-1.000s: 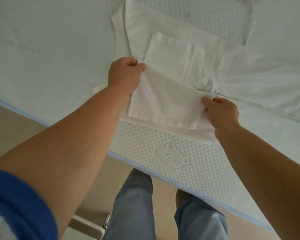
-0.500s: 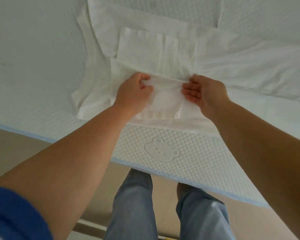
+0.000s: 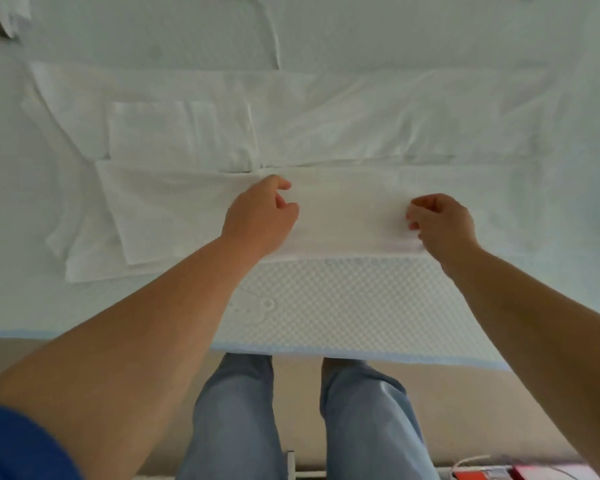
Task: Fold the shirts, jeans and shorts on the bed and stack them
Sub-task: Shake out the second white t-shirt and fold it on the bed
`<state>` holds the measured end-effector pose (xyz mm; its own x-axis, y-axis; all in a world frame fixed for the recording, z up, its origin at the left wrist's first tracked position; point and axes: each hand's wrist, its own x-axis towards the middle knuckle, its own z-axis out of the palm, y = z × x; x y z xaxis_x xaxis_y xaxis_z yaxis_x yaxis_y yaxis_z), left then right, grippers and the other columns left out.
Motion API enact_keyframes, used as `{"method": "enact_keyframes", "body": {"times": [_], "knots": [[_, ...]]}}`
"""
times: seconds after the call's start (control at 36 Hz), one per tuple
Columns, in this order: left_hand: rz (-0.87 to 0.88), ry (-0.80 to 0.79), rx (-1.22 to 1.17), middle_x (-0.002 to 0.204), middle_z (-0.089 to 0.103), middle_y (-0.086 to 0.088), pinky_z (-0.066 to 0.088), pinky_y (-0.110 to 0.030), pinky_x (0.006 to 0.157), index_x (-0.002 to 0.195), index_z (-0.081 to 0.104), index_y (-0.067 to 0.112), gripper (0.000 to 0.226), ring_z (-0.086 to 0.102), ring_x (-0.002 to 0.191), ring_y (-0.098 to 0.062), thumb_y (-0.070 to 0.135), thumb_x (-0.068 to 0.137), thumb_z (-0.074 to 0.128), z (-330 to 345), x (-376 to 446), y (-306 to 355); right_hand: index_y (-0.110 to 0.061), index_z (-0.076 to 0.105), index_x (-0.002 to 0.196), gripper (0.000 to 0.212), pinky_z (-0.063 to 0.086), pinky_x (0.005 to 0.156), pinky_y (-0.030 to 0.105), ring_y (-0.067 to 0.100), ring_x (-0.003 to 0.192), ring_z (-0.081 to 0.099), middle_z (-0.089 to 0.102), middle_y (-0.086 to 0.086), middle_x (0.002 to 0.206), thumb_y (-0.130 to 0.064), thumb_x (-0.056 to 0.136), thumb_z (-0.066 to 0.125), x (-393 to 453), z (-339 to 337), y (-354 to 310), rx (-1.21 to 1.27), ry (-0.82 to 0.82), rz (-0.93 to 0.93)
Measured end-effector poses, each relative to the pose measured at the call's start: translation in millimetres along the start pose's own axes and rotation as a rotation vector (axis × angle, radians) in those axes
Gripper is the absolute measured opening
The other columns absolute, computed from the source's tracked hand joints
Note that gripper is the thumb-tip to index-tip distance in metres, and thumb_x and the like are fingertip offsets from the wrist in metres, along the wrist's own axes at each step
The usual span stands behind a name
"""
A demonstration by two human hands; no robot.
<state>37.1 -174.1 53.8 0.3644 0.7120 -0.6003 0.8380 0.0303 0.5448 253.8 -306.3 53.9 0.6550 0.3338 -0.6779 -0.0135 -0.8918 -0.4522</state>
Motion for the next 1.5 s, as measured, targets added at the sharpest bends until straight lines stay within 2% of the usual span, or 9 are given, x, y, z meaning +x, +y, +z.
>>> {"method": "enact_keyframes", "body": {"times": [0.11, 0.28, 0.47, 0.69, 0.94, 1.14, 1.25, 1.36, 1.5], "knots": [[0.133, 0.092, 0.139, 0.115, 0.055, -0.004, 0.039, -0.033, 0.088, 0.124, 0.056, 0.018, 0.042, 0.054, 0.105, -0.024, 0.024, 0.082, 0.060, 23, 0, 42, -0.027, 0.059, 0.107, 0.021, 0.037, 0.062, 0.019, 0.009, 0.077, 0.052, 0.058, -0.009, 0.095, -0.031, 0.086, 0.058, 20, -56, 20, -0.153, 0.183, -0.028], [0.240, 0.154, 0.373, 0.145, 0.038, -0.013, 0.028, -0.043, 0.105, 0.138, 0.045, 0.012, 0.059, 0.034, 0.131, -0.033, 0.020, 0.081, 0.060, 59, 11, 84, -0.015, 0.046, 0.128, 0.051, 0.034, 0.104, 0.039, 0.025, 0.126, 0.037, 0.041, 0.007, 0.133, -0.040, 0.085, 0.058, 65, -122, 34, -0.137, 0.376, 0.020], [0.174, 0.184, 0.438, 0.121, 0.056, -0.019, 0.036, -0.043, 0.093, 0.121, 0.061, 0.009, 0.041, 0.049, 0.112, -0.037, 0.021, 0.081, 0.061, 90, 17, 101, -0.017, 0.052, 0.118, 0.046, 0.042, 0.085, 0.034, 0.021, 0.106, 0.051, 0.053, 0.001, 0.113, -0.048, 0.083, 0.056, 106, -144, 28, -0.123, 0.294, -0.037], [0.212, 0.295, 0.472, 0.111, 0.058, -0.018, 0.036, -0.044, 0.086, 0.114, 0.065, 0.011, 0.035, 0.050, 0.105, -0.040, 0.022, 0.081, 0.066, 90, 40, 114, -0.019, 0.059, 0.105, 0.032, 0.044, 0.094, 0.042, 0.025, 0.111, 0.048, 0.047, 0.004, 0.118, -0.043, 0.084, 0.057, 131, -146, 20, -0.214, 0.308, -0.037], [0.325, 0.241, 0.603, 0.101, 0.060, -0.015, 0.037, -0.041, 0.077, 0.099, 0.070, 0.014, 0.021, 0.054, 0.095, -0.037, 0.025, 0.081, 0.066, 80, 71, 119, -0.022, 0.055, 0.065, 0.020, 0.041, 0.061, 0.027, 0.019, 0.068, 0.055, 0.055, -0.005, 0.066, -0.035, 0.078, 0.063, 146, -161, 22, -0.057, 0.198, -0.028], [0.443, 0.235, 0.462, 0.081, 0.062, -0.013, 0.039, -0.034, 0.068, 0.084, 0.069, 0.007, 0.008, 0.058, 0.079, -0.035, 0.012, 0.080, 0.062, 66, 67, 122, -0.020, 0.057, 0.066, 0.016, 0.037, 0.051, 0.025, 0.011, 0.060, 0.051, 0.057, -0.004, 0.066, -0.030, 0.078, 0.063, 146, -174, 27, -0.058, 0.136, -0.065], [0.432, 0.147, 0.410, 0.082, 0.063, -0.015, 0.043, -0.037, 0.073, 0.080, 0.069, 0.005, 0.022, 0.058, 0.081, -0.036, 0.018, 0.072, 0.053, 69, 58, 119, -0.022, 0.057, 0.070, 0.010, 0.036, 0.049, 0.024, 0.011, 0.059, 0.052, 0.058, -0.005, 0.067, -0.023, 0.076, 0.066, 146, -172, 31, -0.063, 0.126, -0.061], [0.402, 0.188, 0.373, 0.096, 0.064, -0.017, 0.043, -0.040, 0.085, 0.095, 0.068, 0.005, 0.029, 0.058, 0.093, -0.037, 0.023, 0.077, 0.055, 72, 61, 117, -0.022, 0.057, 0.096, 0.024, 0.042, 0.063, 0.024, 0.014, 0.077, 0.056, 0.060, -0.004, 0.091, -0.029, 0.075, 0.068, 145, -170, 26, -0.111, 0.175, -0.074], [0.452, 0.289, 0.454, 0.140, 0.044, -0.023, 0.030, -0.050, 0.107, 0.130, 0.054, 0.007, 0.048, 0.038, 0.131, -0.040, 0.029, 0.088, 0.046, 75, 85, 117, -0.011, 0.051, 0.127, 0.046, 0.031, 0.101, 0.037, 0.029, 0.123, 0.040, 0.050, 0.011, 0.129, -0.034, 0.087, 0.057, 139, -153, -3, -0.436, 0.333, -0.607]]}}
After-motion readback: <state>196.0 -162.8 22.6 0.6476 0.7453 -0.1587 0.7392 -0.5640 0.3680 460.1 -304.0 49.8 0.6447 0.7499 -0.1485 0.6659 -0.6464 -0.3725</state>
